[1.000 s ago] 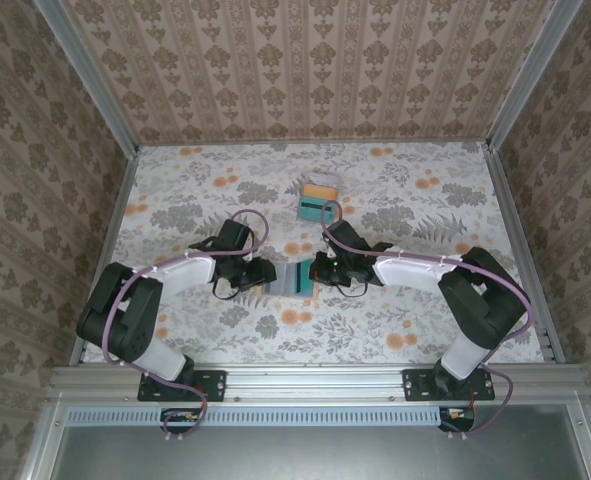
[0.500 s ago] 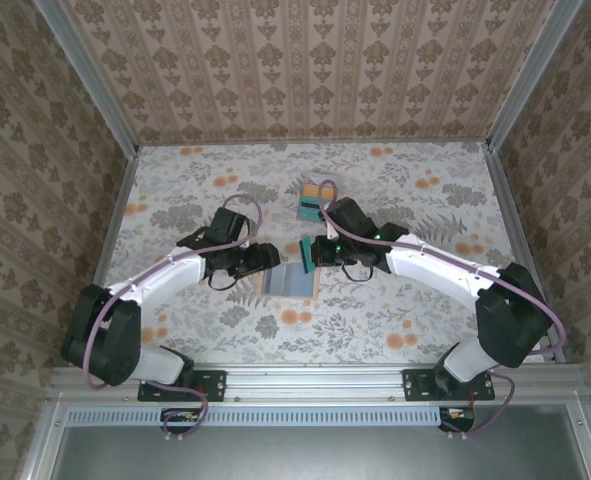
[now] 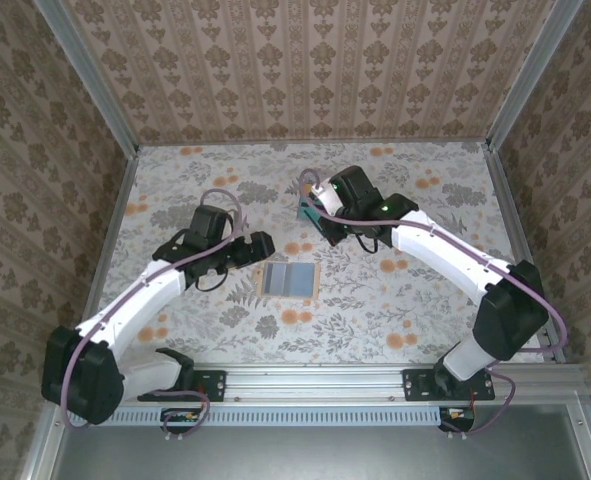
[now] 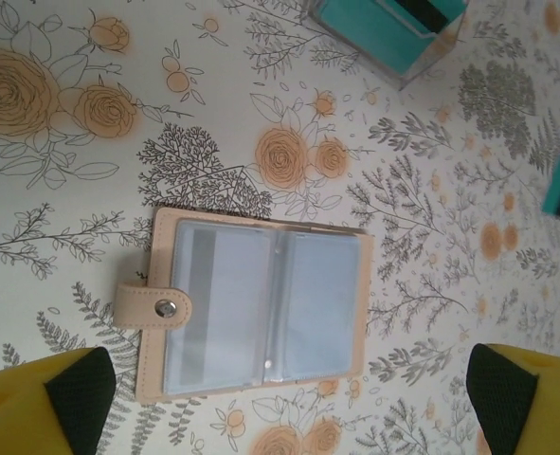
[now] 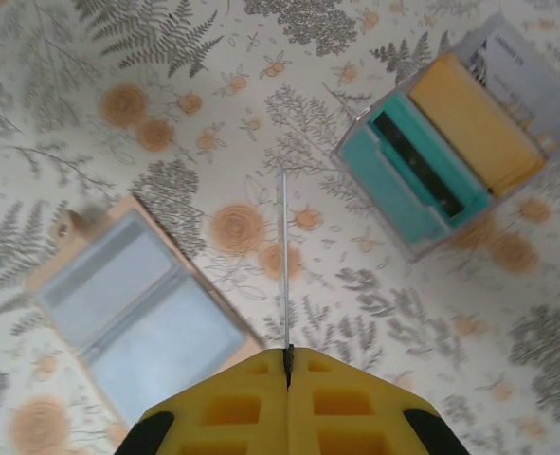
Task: Take the credit cards out of the card holder
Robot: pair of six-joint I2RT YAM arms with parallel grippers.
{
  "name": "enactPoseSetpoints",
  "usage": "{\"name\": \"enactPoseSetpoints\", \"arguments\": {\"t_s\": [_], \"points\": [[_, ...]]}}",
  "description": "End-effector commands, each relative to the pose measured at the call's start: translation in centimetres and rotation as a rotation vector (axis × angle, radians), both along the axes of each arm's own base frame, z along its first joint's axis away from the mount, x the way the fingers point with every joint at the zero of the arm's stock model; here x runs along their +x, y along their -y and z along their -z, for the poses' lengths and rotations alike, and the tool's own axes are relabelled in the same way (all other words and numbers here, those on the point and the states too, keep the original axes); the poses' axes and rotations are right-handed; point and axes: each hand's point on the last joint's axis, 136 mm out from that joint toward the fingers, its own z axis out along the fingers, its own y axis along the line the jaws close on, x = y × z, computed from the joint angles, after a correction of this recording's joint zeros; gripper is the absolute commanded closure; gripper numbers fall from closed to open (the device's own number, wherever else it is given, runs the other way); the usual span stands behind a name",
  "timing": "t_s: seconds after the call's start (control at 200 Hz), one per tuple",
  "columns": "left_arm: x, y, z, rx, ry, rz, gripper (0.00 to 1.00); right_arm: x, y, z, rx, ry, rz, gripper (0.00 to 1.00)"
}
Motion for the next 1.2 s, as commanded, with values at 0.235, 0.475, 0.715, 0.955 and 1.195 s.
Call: {"name": "enactPoseSetpoints", "arguments": {"t_s": [0.235,0.475,0.715,0.955,1.195], "points": [[-1.3,-3.0,0.1,0.029,-0.002,-0.078,0.0,6.2,0.4,1.6,-0.383,0.169,-0.194,1.0],[-1.9,-3.8,0.1,0.02,-0.013,-0.103,0.0,9.6,0.0,2.6,-0.455,0.213,-0.21,1.0],[-1.8,-4.1,-0.2,0.017,-0.009,-0.117,0.0,11.6,-0.5,4.6,-0.499,0.204,-0.229,1.0],[-1.9,-4.4,-0.1,0.018,-0.012,-0.133,0.0,12.2,-0.3,6.6,-0.53,0.177,-0.249,1.0],[-1.9,-4.6,0.0,0.018,-0.012,-0.141,0.0,12.7,0.4,7.7,-0.535,0.155,-0.249,1.0]]}}
